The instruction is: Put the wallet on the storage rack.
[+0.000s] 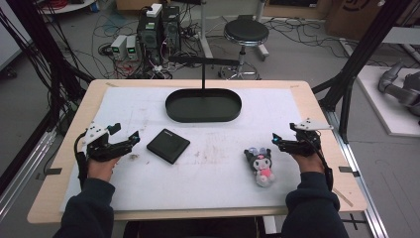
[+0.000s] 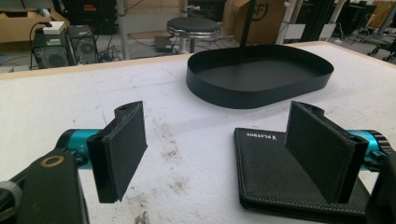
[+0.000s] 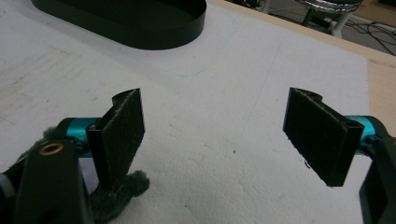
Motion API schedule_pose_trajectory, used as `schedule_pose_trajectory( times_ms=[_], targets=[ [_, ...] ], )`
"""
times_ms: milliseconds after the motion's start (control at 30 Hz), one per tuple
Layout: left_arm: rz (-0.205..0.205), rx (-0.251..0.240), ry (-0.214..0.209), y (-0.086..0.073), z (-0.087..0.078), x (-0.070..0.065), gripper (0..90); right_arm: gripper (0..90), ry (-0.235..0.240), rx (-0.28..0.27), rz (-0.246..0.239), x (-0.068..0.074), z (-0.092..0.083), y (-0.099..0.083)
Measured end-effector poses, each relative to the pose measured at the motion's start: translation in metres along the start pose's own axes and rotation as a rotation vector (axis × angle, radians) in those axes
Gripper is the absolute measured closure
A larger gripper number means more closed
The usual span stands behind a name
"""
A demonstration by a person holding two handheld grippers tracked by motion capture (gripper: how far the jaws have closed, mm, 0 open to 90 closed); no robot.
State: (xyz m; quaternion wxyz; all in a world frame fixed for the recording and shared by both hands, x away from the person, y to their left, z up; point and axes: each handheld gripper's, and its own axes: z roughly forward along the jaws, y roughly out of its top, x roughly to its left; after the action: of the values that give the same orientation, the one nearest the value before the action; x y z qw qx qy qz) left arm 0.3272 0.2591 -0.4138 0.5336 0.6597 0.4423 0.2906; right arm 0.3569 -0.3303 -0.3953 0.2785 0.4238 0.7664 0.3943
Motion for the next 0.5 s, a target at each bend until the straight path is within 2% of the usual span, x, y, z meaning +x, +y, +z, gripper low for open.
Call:
schedule_pose_trajectory(
  times_ms=[300,500],
  targets=[
    [0.004,0.016,-0.009,-0.0008,0.0066,-0.0029,21.1,21.0,0.017,0.001,0.006,-0.0003,0.0015,-0.0014],
    [0.006,0.024,-0.009,-0.0018,0.0044,-0.0028,21.9,21.1,0.018,-0.006,0.006,0.0008,0.0016,-0.0006]
  ],
)
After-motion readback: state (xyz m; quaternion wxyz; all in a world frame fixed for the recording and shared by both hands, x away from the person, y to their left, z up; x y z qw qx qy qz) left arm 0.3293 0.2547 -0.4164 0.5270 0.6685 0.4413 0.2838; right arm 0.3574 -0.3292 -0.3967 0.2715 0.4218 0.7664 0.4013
